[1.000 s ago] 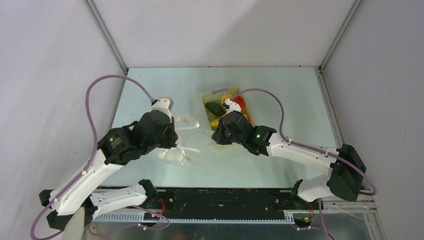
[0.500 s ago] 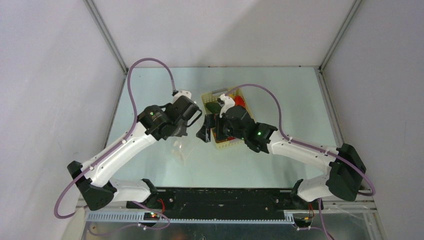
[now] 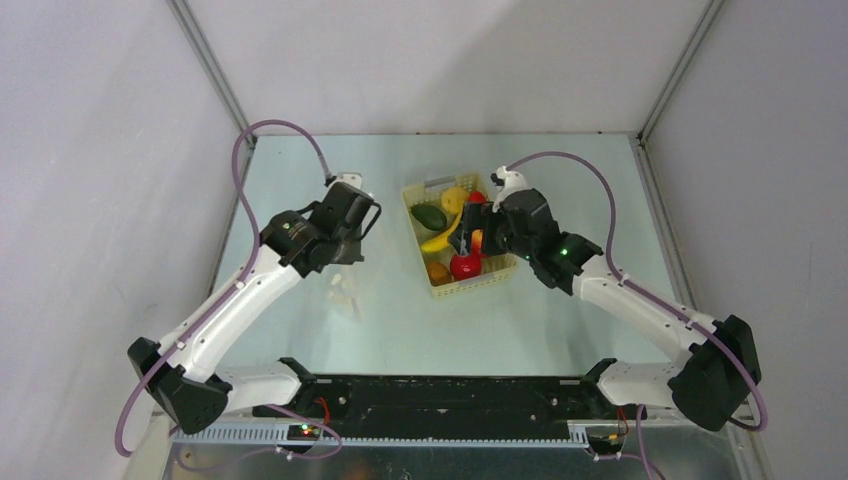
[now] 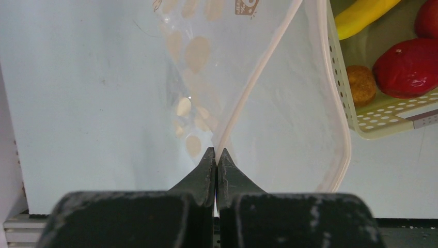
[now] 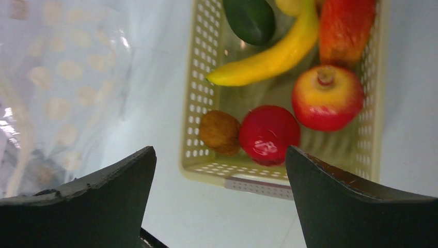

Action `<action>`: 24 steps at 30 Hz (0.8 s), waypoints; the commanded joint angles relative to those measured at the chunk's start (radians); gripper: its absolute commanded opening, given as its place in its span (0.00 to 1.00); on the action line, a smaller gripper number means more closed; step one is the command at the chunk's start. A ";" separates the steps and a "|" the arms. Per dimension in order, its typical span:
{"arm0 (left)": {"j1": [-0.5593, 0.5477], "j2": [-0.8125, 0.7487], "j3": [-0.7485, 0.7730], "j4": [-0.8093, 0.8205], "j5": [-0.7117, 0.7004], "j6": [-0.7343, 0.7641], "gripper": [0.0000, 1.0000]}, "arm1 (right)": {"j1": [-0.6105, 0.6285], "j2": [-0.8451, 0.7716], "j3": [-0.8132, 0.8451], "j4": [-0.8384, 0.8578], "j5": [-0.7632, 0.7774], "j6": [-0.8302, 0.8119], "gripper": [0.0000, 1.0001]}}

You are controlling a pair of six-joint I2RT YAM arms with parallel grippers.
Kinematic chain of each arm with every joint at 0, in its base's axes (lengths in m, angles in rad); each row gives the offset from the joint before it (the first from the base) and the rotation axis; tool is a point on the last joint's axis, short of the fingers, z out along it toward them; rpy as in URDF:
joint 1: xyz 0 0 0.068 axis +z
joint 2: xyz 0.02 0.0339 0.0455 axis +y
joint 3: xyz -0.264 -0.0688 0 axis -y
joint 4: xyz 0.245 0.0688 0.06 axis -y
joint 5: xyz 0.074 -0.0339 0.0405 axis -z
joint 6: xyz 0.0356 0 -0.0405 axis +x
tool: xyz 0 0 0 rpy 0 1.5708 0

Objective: Place the food in the zip-top bag and seal the zipper
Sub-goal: Open the zipper of the food storage bag at the center of the board, then pick up the fake fruit from the bin.

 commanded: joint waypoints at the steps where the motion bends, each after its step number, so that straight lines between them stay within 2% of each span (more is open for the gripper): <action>1: 0.030 -0.053 -0.027 0.085 0.057 0.031 0.00 | -0.023 0.043 -0.011 -0.060 0.093 0.050 1.00; 7: 0.037 -0.078 -0.067 0.133 0.086 0.027 0.00 | -0.038 0.117 -0.009 -0.075 0.167 0.174 0.99; 13: 0.039 -0.080 -0.077 0.143 0.101 0.024 0.00 | -0.001 0.154 -0.008 -0.082 0.246 0.298 0.98; 19: 0.038 -0.076 -0.084 0.149 0.109 0.023 0.00 | 0.020 0.247 0.017 -0.047 0.271 0.337 0.97; 24: 0.037 -0.076 -0.086 0.150 0.109 0.023 0.00 | 0.041 0.316 0.072 -0.108 0.321 0.345 0.94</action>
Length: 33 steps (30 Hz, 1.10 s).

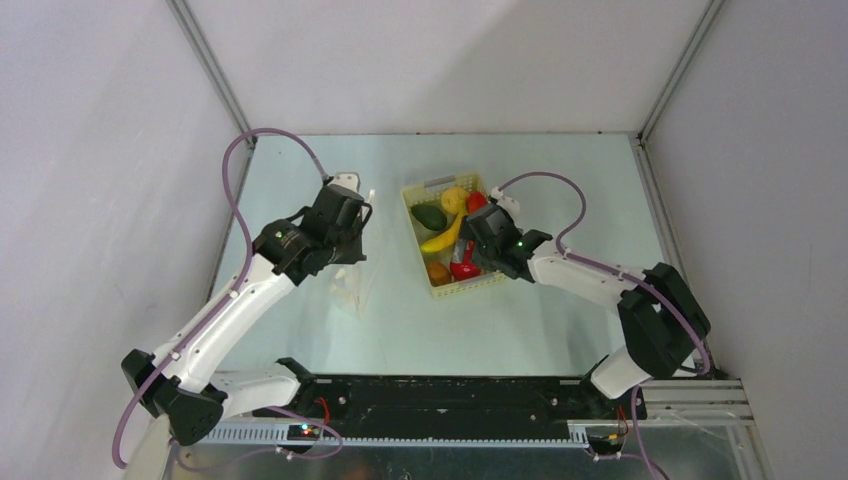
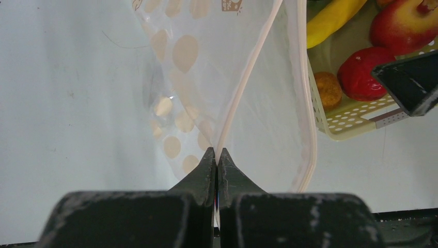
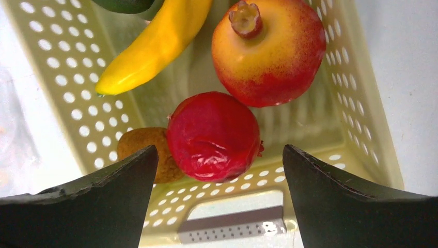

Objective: Place the food in the zip-top bag and seal the zipper
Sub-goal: Pick up the fake fruit from the bin.

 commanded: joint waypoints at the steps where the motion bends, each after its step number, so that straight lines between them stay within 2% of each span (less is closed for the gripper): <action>1: 0.006 -0.020 -0.014 0.029 0.011 0.016 0.00 | 0.021 0.050 0.074 -0.038 0.090 0.037 0.94; 12: 0.006 -0.011 -0.019 0.029 0.018 0.021 0.00 | 0.027 0.196 0.126 -0.030 0.129 0.071 0.91; 19: 0.006 -0.011 -0.020 0.029 0.014 0.021 0.00 | 0.025 0.272 0.179 -0.054 0.166 0.076 0.83; 21: 0.007 -0.011 -0.019 0.029 0.015 0.020 0.00 | 0.026 0.284 0.179 -0.053 0.162 0.078 0.79; 28: 0.006 -0.014 -0.015 0.027 0.036 0.014 0.00 | 0.030 0.264 0.180 -0.030 0.145 0.048 0.49; 33: 0.006 -0.022 -0.014 0.023 0.044 -0.007 0.00 | 0.028 0.199 0.180 -0.034 0.170 0.018 0.40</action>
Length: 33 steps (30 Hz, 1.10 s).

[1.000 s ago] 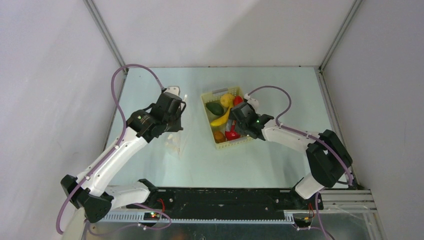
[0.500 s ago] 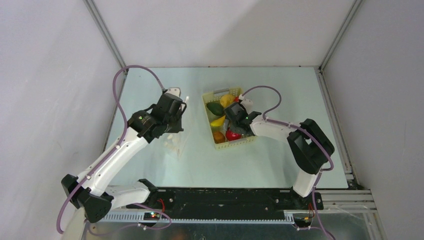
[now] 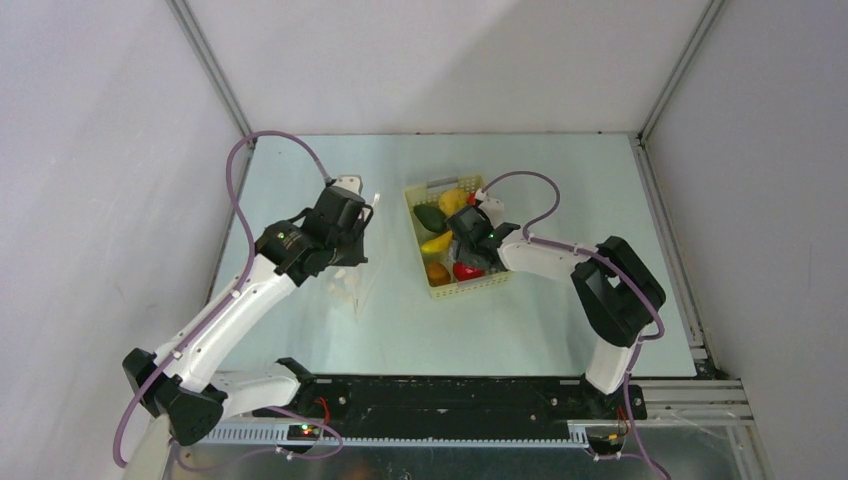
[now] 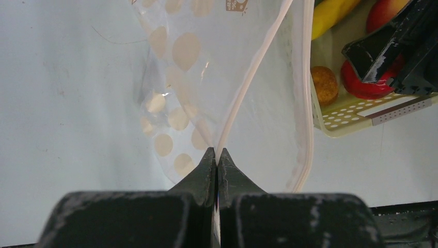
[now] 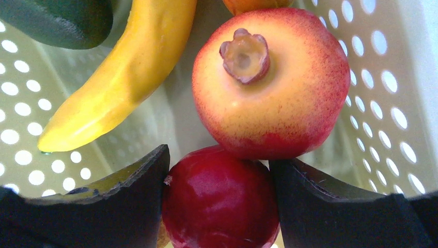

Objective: Place the food in the zip-top bag and seal the zipper
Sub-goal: Pick up the fake fruit from the bin.

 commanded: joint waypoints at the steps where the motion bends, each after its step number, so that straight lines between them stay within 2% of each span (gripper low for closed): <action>1: 0.006 -0.023 0.005 0.013 0.016 -0.013 0.00 | 0.001 -0.085 0.034 0.006 0.047 -0.031 0.38; 4: 0.006 -0.026 0.004 0.003 0.013 -0.025 0.00 | 0.000 -0.117 0.034 -0.003 0.041 -0.044 0.27; 6: 0.006 -0.030 0.004 0.003 0.013 -0.031 0.00 | 0.002 -0.143 0.034 -0.004 0.040 -0.053 0.24; 14: 0.007 -0.039 0.007 0.021 0.027 -0.035 0.00 | -0.003 -0.242 0.035 0.015 -0.025 -0.111 0.22; 20: 0.006 0.001 0.044 0.010 0.035 -0.042 0.00 | 0.005 -0.402 0.010 0.109 -0.185 -0.172 0.20; 26: 0.006 0.047 0.079 0.039 0.118 -0.070 0.00 | 0.010 -0.522 -0.050 0.289 -0.473 -0.120 0.19; 33: 0.007 0.124 0.089 0.055 0.183 -0.109 0.00 | 0.041 -0.540 -0.072 0.464 -0.589 -0.022 0.19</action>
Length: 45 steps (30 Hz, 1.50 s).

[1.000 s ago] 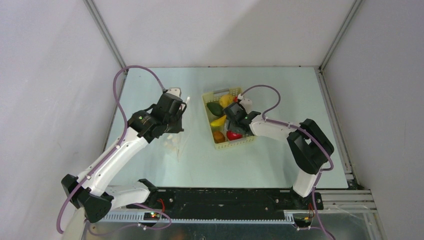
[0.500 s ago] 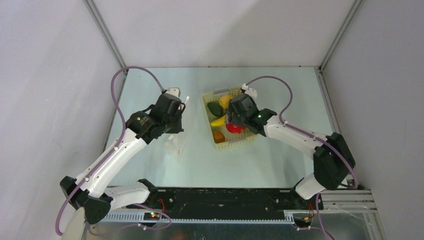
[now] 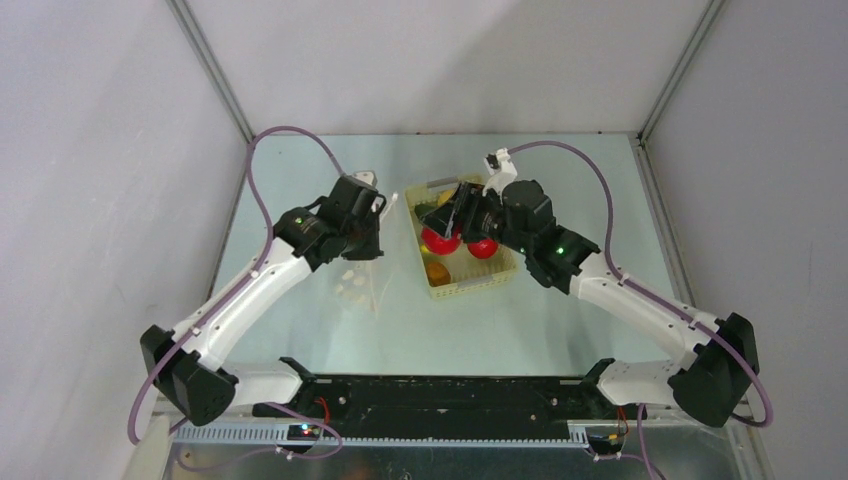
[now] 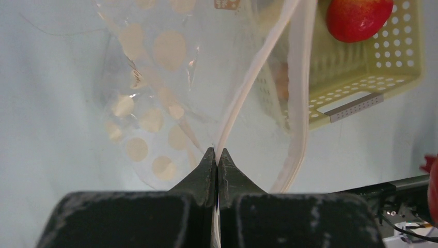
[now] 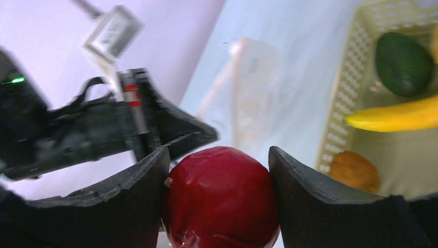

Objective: Place the food in the zip-top bag and seal the zipper
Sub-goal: Place the fake fruit in the zipper food storage bag.

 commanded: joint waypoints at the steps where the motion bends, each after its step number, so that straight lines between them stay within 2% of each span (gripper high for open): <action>1: 0.005 0.023 0.025 0.045 0.067 -0.040 0.00 | 0.025 0.006 -0.007 0.186 -0.119 0.078 0.19; 14: 0.005 -0.014 -0.033 0.117 0.131 -0.065 0.00 | 0.075 0.212 -0.007 0.455 -0.201 0.262 0.17; 22: 0.005 -0.030 -0.052 0.136 0.164 -0.068 0.00 | 0.079 0.292 -0.008 0.525 -0.146 0.320 0.16; 28: 0.005 -0.045 -0.060 0.135 0.169 -0.070 0.00 | 0.074 0.312 -0.019 0.527 -0.132 0.343 0.12; 33: 0.011 -0.087 -0.069 0.146 0.166 -0.069 0.00 | 0.071 0.248 -0.036 0.432 -0.100 0.294 0.11; 39: 0.022 -0.128 -0.100 0.209 0.268 -0.073 0.00 | 0.073 0.211 -0.049 0.410 -0.091 0.276 0.11; 45: 0.023 -0.155 -0.109 0.218 0.262 -0.072 0.00 | 0.070 0.192 -0.050 0.305 -0.021 0.269 0.10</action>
